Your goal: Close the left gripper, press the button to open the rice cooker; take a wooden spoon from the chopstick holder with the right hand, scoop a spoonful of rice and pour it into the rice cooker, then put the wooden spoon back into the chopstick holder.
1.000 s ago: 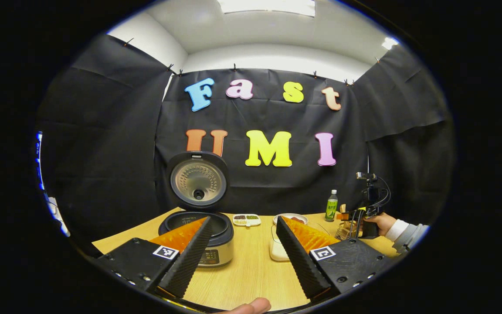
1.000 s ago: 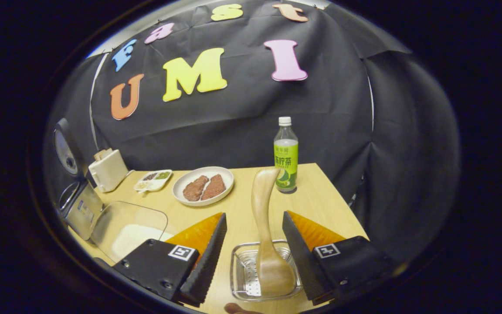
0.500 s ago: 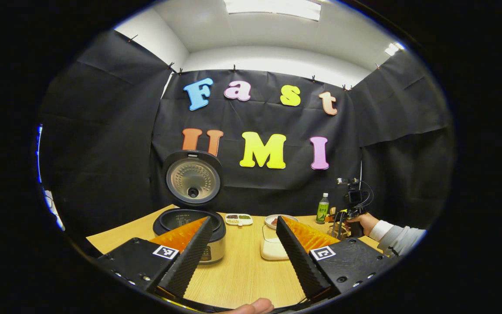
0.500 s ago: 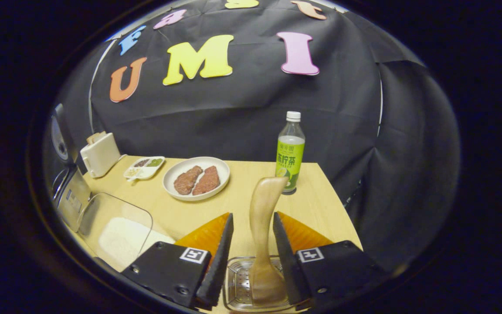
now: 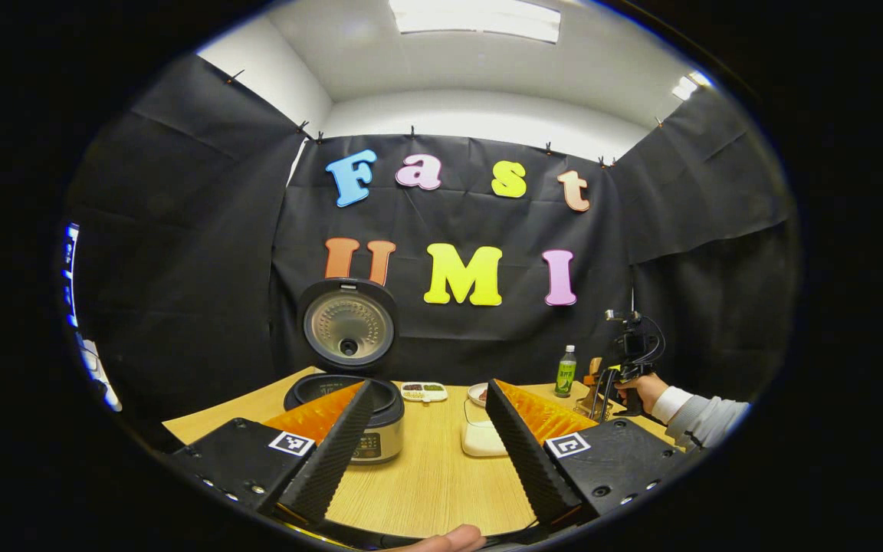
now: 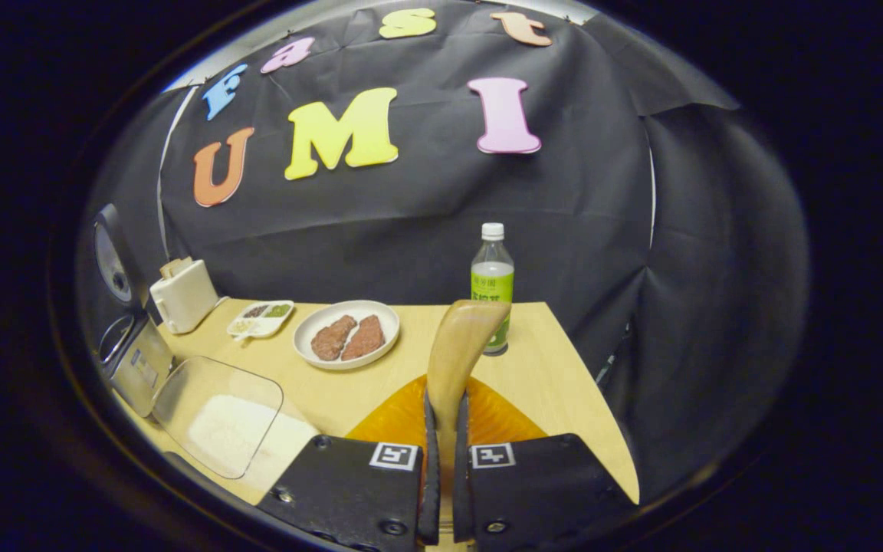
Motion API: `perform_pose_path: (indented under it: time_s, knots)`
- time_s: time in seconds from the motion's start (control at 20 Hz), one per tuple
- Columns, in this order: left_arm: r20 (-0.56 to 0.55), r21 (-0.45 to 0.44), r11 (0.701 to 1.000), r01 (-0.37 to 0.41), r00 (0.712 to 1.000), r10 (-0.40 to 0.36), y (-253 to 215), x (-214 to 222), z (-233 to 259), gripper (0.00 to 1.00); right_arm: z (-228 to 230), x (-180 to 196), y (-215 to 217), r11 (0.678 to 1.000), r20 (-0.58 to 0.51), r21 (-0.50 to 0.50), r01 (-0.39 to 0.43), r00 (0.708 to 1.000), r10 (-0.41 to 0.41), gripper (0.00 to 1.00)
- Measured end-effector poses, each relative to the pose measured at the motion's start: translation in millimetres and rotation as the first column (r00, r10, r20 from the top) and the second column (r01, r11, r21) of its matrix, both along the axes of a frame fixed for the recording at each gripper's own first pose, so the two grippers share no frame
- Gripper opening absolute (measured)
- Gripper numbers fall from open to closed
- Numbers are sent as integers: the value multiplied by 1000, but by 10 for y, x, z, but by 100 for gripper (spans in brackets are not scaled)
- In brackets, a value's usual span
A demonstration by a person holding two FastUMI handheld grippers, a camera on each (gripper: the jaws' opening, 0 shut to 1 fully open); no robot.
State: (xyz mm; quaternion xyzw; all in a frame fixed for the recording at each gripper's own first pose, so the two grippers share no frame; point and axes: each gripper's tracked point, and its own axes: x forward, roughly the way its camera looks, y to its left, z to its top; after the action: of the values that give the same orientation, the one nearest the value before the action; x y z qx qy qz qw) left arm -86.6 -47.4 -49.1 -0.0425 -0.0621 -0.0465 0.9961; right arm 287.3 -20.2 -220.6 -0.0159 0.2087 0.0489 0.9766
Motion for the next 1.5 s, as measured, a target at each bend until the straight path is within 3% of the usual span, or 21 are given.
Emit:
perform_pose_path:
  time_s: [0.3,0.5,0.9,1.25,1.5]
  knots:
    - [16,0,1000,-17,1000,17,107,-222,17,94,474,-230,83,999,92,-38,-19,995,22,12]
    - [21,22,999,-27,999,27,197,-322,22,94,765,-412,335,1000,144,3,-25,989,24,12]
    - [-21,70,995,-78,997,79,489,-469,-58,94,1116,-635,1382,993,254,-7,-117,960,115,12]
    - [-30,51,994,-100,994,102,743,-529,-68,94,616,-486,2065,988,213,-53,-143,965,151,12]
    - [-37,38,994,-104,994,105,861,-540,-112,94,53,-300,2085,990,157,-128,-56,985,76,12]
